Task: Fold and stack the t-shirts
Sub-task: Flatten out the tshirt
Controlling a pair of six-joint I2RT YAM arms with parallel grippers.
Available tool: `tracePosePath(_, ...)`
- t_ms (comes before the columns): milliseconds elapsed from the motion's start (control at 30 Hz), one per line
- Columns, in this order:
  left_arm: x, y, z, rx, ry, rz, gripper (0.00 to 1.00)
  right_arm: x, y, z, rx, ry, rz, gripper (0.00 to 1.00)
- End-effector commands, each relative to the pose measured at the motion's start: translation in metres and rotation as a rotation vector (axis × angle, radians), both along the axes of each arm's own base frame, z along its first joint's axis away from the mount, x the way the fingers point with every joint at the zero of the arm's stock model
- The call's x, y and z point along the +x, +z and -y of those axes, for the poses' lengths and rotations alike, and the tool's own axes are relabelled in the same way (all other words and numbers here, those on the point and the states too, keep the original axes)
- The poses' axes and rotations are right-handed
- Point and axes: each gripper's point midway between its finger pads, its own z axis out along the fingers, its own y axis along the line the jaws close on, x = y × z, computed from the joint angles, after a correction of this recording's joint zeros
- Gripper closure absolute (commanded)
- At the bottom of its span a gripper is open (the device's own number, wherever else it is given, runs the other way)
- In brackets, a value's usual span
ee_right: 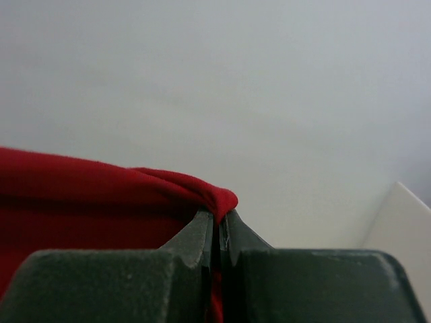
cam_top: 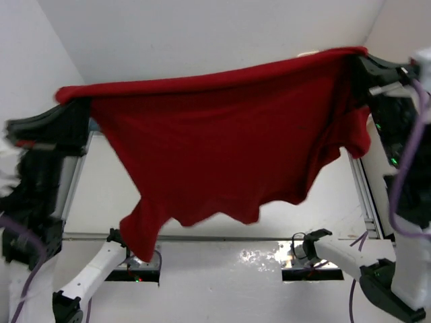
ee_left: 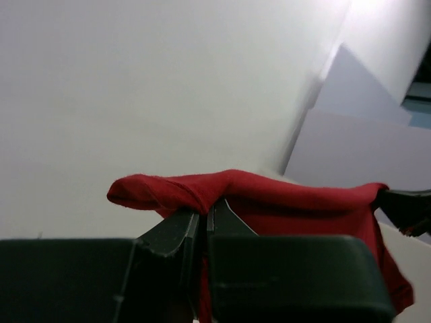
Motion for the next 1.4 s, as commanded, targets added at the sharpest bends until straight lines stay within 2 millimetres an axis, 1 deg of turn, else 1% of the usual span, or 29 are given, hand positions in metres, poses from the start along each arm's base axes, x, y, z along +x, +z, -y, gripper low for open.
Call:
tracePosePath(0, 0.097, -0.079, 0.013, -0.038, 0.041, -0.313, 1.00, 0.113, -0.085, -0.003, -0.089, -0.176, -0.262, 1.00)
tracePosePath(33, 0.125, -0.132, 0.014, -0.045, 0.079, -0.457, 1.00, 0.131, -0.101, -0.006, -0.100, -0.189, -0.301, 1.00)
tracePosePath(100, 0.150, -0.197, 0.022, -0.092, 0.071, -0.634, 1.00, 0.182, -0.157, -0.027, -0.154, -0.150, -0.421, 1.00)
tracePosePath(133, 0.162, -0.270, 0.025, -0.081, 0.091, -0.806, 1.00, 0.201, -0.180, -0.034, -0.172, -0.129, -0.474, 1.00)
tracePosePath(167, 0.166, -0.312, 0.029, -0.086, 0.086, -0.906, 1.00, 0.235, -0.233, -0.055, -0.218, -0.039, -0.573, 1.00)
tracePosePath(200, 0.159, -0.387, 0.037, -0.106, 0.061, -1.082, 1.00, 0.251, -0.261, -0.064, -0.213, -0.010, -0.625, 0.98)
tracePosePath(233, 0.153, -0.419, 0.042, -0.120, 0.036, -1.154, 1.00, 0.265, -0.292, -0.078, -0.237, 0.047, -0.678, 0.98)
tracePosePath(267, 0.145, -0.452, 0.046, -0.133, 0.016, -1.236, 0.94, 0.279, -0.307, -0.091, -0.234, 0.097, -0.710, 0.94)
tracePosePath(300, 0.135, -0.471, 0.058, -0.143, -0.054, -1.297, 0.58, 0.303, -0.373, -0.102, -0.247, 0.122, -0.851, 0.87)
tracePosePath(333, 0.125, -0.496, 0.060, -0.140, -0.058, -1.354, 0.42, 0.307, -0.403, -0.107, -0.261, 0.142, -0.938, 0.76)
tracePosePath(367, 0.123, -0.498, 0.060, -0.138, -0.059, -1.363, 0.25, 0.320, -0.393, -0.114, -0.252, 0.148, -0.935, 0.49)
tracePosePath(400, 0.130, -0.483, 0.057, -0.115, -0.033, -1.323, 0.01, 0.325, -0.432, -0.120, -0.276, 0.170, -1.026, 0.38)
tracePosePath(433, 0.129, -0.481, 0.051, -0.092, 0.002, -1.337, 0.00, 0.324, -0.433, -0.124, -0.283, 0.173, -1.043, 0.29)
tracePosePath(467, 0.133, -0.468, 0.045, -0.072, 0.041, -1.310, 0.00, 0.318, -0.438, -0.132, -0.296, 0.184, -1.055, 0.05)
tracePosePath(500, 0.137, -0.459, 0.039, -0.024, 0.073, -1.285, 0.00, 0.313, -0.438, -0.138, -0.309, 0.201, -1.048, 0.01)
tracePosePath(600, 0.157, -0.419, 0.029, 0.012, 0.151, -1.202, 0.00, 0.286, -0.432, -0.150, -0.317, 0.221, -1.051, 0.01)
tracePosePath(633, 0.163, -0.423, 0.029, 0.027, 0.162, -1.211, 0.00, 0.271, -0.423, -0.151, -0.315, 0.223, -1.056, 0.01)
tracePosePath(700, 0.178, -0.415, 0.030, 0.038, 0.176, -1.180, 0.00, 0.244, -0.450, -0.141, -0.270, 0.182, -1.164, 0.01)
tracePosePath(733, 0.188, -0.427, 0.031, 0.055, 0.193, -1.218, 0.00, 0.230, -0.440, -0.138, -0.241, 0.168, -1.156, 0.01)
tracePosePath(767, 0.195, -0.428, 0.032, 0.066, 0.200, -1.224, 0.00, 0.204, -0.474, -0.135, -0.229, 0.176, -1.248, 0.01)
tracePosePath(800, 0.206, -0.419, 0.026, 0.064, 0.249, -1.222, 0.00, 0.189, -0.479, -0.138, -0.247, 0.199, -1.255, 0.01)
tracePosePath(833, 0.216, -0.434, 0.024, 0.086, 0.283, -1.273, 0.00, 0.158, -0.490, -0.147, -0.318, 0.220, -1.275, 0.01)
tracePosePath(867, 0.228, -0.423, 0.015, 0.064, 0.302, -1.270, 0.00, 0.143, -0.495, -0.150, -0.416, 0.237, -1.267, 0.01)
tracePosePath(900, 0.235, -0.425, 0.011, 0.056, 0.301, -1.291, 0.00, 0.127, -0.500, -0.156, -0.481, 0.250, -1.273, 0.01)
tracePosePath(933, 0.241, -0.438, 0.006, 0.051, 0.300, -1.338, 0.00, 0.095, -0.507, -0.169, -0.587, 0.285, -1.285, 0.01)
tracePosePath(1067, 0.245, -0.463, -0.036, -0.050, 0.382, -1.418, 0.00, 0.022, -0.527, -0.205, -0.807, 0.462, -1.242, 0.01)
tracePosePath(1100, 0.244, -0.466, -0.040, -0.058, 0.395, -1.419, 0.00, 0.000, -0.532, -0.222, -0.864, 0.531, -1.214, 0.01)
tracePosePath(1200, 0.242, -0.475, -0.047, -0.082, 0.434, -1.432, 0.00, -0.042, -0.558, -0.243, -0.975, 0.635, -1.212, 0.01)
tracePosePath(1367, 0.234, -0.487, -0.046, -0.111, 0.431, -1.446, 0.00, -0.082, -0.590, -0.253, -1.080, 0.663, -1.248, 0.01)
